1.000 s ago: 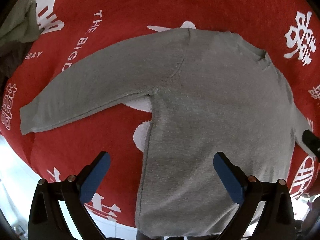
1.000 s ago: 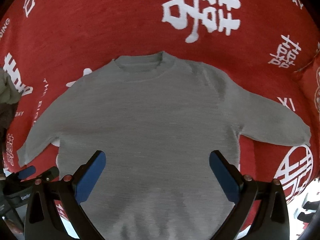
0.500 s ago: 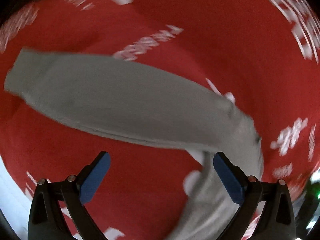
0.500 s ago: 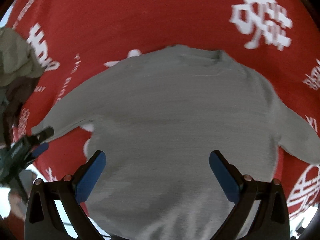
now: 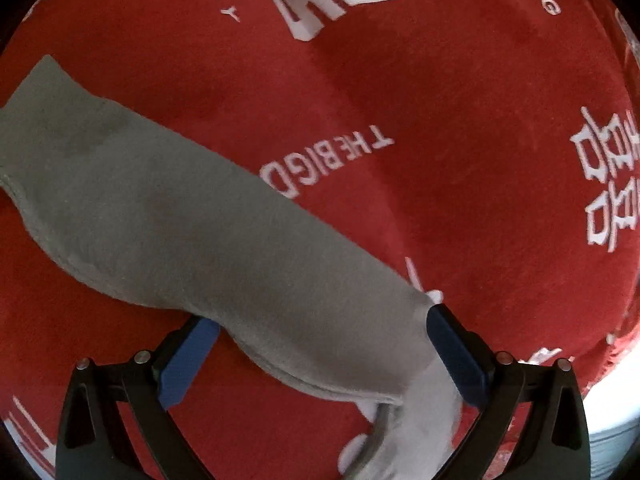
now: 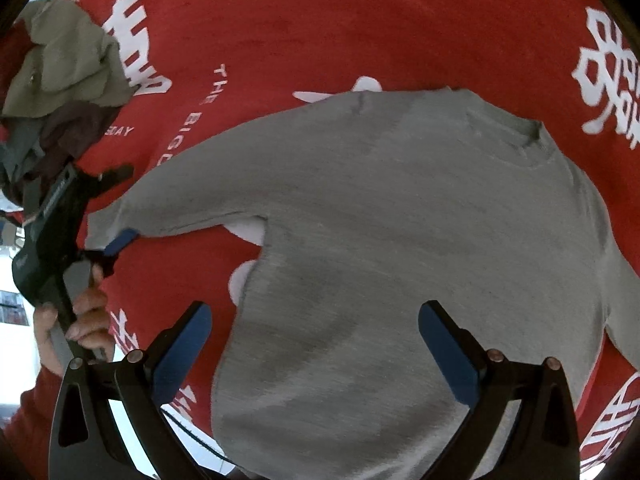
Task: Fold small clothes
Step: 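Grasp the sweatshirt sleeve with the left tool and fold it across the body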
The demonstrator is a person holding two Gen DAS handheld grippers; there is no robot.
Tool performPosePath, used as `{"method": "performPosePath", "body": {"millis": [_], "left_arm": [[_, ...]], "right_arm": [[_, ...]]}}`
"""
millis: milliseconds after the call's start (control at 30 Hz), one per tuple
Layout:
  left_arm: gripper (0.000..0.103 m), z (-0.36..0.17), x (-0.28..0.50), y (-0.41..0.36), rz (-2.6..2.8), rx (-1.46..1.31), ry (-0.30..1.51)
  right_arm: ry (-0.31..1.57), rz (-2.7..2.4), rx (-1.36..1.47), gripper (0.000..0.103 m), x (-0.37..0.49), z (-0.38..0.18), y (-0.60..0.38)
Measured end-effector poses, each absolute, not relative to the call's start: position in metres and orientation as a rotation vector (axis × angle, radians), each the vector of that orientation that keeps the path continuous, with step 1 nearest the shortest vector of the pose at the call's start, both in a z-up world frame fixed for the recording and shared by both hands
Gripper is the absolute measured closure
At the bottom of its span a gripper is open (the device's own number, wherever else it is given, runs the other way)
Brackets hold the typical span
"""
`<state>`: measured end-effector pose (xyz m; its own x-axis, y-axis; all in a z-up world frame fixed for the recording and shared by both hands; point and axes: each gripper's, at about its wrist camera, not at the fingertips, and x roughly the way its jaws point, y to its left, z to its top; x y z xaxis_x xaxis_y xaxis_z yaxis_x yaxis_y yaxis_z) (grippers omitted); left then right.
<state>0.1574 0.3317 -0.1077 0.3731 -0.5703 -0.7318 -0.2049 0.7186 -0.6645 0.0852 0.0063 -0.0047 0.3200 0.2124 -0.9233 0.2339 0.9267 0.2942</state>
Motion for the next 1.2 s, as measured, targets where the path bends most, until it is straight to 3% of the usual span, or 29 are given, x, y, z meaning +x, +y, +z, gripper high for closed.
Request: {"method": "performPosePath", "body": {"millis": [167, 200, 267, 300, 333, 400, 500, 533, 833, 1067, 1200], "left_arm": [[0.000, -0.112, 0.167, 0.340, -0.185, -0.802, 1.197], [0.004, -0.111, 0.172, 0.337, -0.152, -0.764, 1.208], [0.030, -0.108, 0.178, 0.330, -0.081, -0.649, 1.221], [0.067, -0.105, 0.182, 0.324, -0.042, -0.543, 1.224], [0.091, -0.106, 0.185, 0.319, -0.030, -0.476, 1.235], [0.091, -0.103, 0.186, 0.313, -0.046, -0.409, 1.242], [0.091, -0.077, 0.183, 0.293, -0.116, -0.310, 1.180], [0.091, -0.067, 0.179, 0.285, -0.150, -0.282, 1.157], [0.091, 0.025, 0.124, 0.109, -0.576, 0.008, 0.936], [0.091, -0.037, 0.042, -0.031, -0.756, 0.295, 1.037], [0.091, -0.078, 0.024, -0.045, -0.715, 0.387, 1.177]], "right_arm": [[1.262, -0.009, 0.410, 0.000, 0.089, -0.008, 0.012], [1.262, -0.012, 0.413, 0.000, 0.088, -0.010, 0.013], [1.265, -0.022, 0.420, 0.000, 0.085, -0.012, 0.013], [1.266, -0.026, 0.424, 0.000, 0.085, -0.013, 0.013], [1.268, -0.036, 0.434, 0.000, 0.082, -0.013, 0.011], [1.266, -0.046, 0.465, 0.001, 0.076, -0.013, 0.006], [1.258, -0.072, 0.501, 0.028, 0.062, -0.013, -0.011], [1.262, -0.085, 0.518, 0.030, 0.058, -0.015, -0.017], [1.214, -0.214, 0.652, 0.031, 0.003, -0.020, -0.107], [1.195, -0.355, 0.757, 0.031, -0.054, -0.046, -0.181], [1.220, -0.392, 0.808, 0.031, -0.073, -0.068, -0.205]]}}
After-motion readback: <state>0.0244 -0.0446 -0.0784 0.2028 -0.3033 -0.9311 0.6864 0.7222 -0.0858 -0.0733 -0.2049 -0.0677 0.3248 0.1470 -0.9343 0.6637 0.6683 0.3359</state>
